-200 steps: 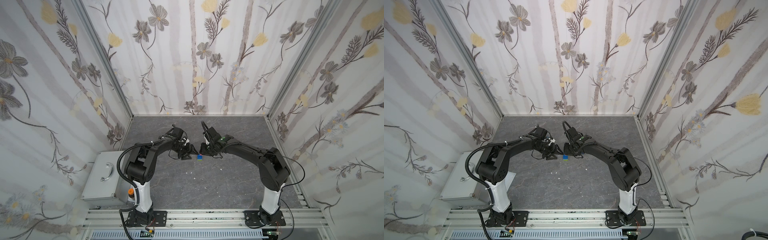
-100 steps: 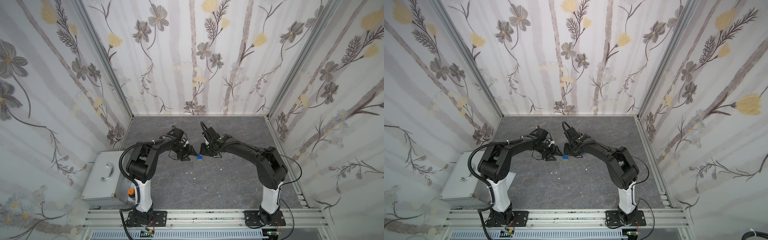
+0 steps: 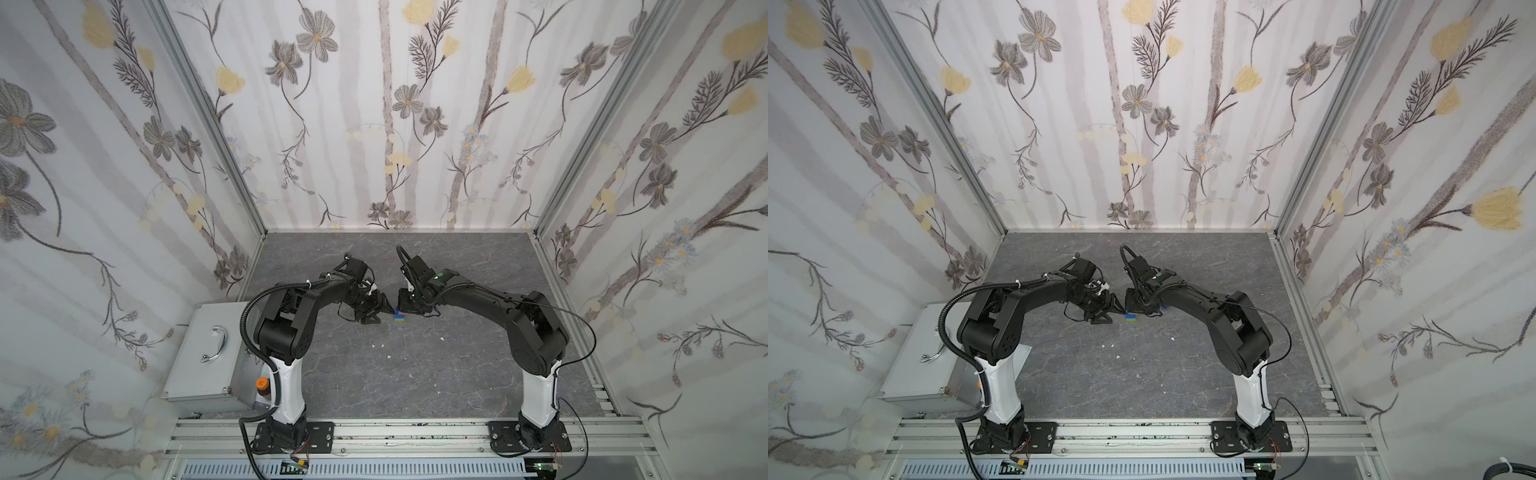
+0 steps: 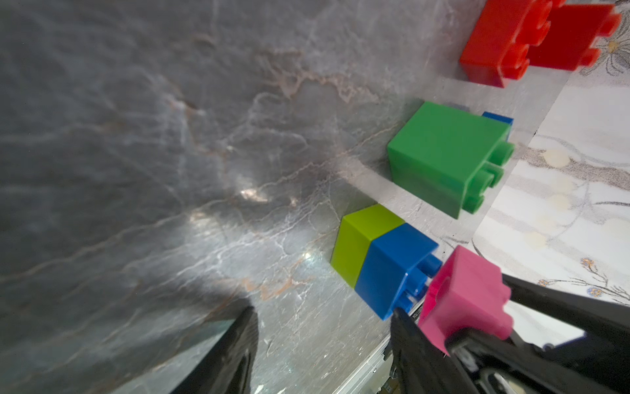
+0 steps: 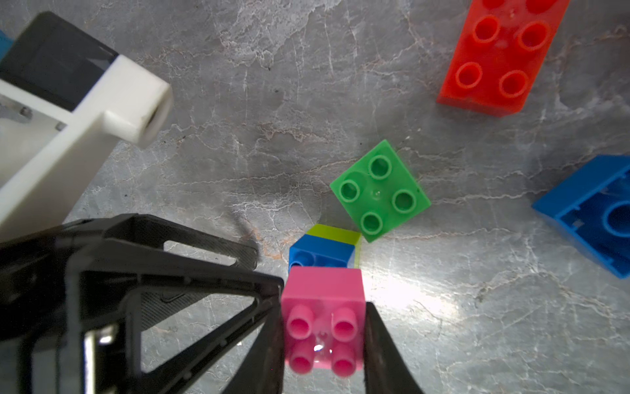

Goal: Assemble the number 4 with lego
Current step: Assemble the lego brick with the lego brick.

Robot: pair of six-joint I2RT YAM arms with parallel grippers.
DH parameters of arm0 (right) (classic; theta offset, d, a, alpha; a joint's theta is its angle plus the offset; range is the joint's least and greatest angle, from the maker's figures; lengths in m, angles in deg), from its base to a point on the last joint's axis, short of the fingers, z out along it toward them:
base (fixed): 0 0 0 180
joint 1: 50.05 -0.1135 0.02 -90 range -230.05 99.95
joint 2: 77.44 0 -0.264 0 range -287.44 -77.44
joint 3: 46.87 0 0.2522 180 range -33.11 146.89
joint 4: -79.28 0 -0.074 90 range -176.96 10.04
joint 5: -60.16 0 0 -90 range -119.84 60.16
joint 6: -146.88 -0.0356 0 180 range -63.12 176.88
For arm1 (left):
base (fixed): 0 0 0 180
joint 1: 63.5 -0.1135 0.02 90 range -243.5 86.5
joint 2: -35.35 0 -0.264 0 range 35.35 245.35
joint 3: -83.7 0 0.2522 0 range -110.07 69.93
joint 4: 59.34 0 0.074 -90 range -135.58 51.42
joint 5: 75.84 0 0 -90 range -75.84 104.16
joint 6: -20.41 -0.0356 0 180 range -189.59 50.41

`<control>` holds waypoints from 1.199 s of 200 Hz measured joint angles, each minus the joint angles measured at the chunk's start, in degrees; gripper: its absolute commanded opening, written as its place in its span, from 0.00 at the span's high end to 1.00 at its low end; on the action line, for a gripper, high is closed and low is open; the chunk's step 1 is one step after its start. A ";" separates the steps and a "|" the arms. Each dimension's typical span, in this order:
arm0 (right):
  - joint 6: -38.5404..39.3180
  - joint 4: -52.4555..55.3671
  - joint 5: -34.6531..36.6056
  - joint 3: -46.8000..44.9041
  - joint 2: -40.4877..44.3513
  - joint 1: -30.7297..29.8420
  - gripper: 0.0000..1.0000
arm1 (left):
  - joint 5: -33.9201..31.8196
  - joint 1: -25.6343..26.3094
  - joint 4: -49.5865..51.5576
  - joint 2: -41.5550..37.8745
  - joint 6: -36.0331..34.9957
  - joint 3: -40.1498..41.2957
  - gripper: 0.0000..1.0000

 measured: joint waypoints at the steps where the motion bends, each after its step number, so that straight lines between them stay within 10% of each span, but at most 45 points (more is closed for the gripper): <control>1: 0.00 0.00 0.00 0.00 -0.02 0.00 1.00 | 0.00 0.00 0.00 0.00 0.00 0.00 0.36; 240: 6.73 6.16 16.06 8.57 -8.41 -6.34 1.00 | 1.86 -3.23 -4.66 -2.78 1.46 6.29 0.35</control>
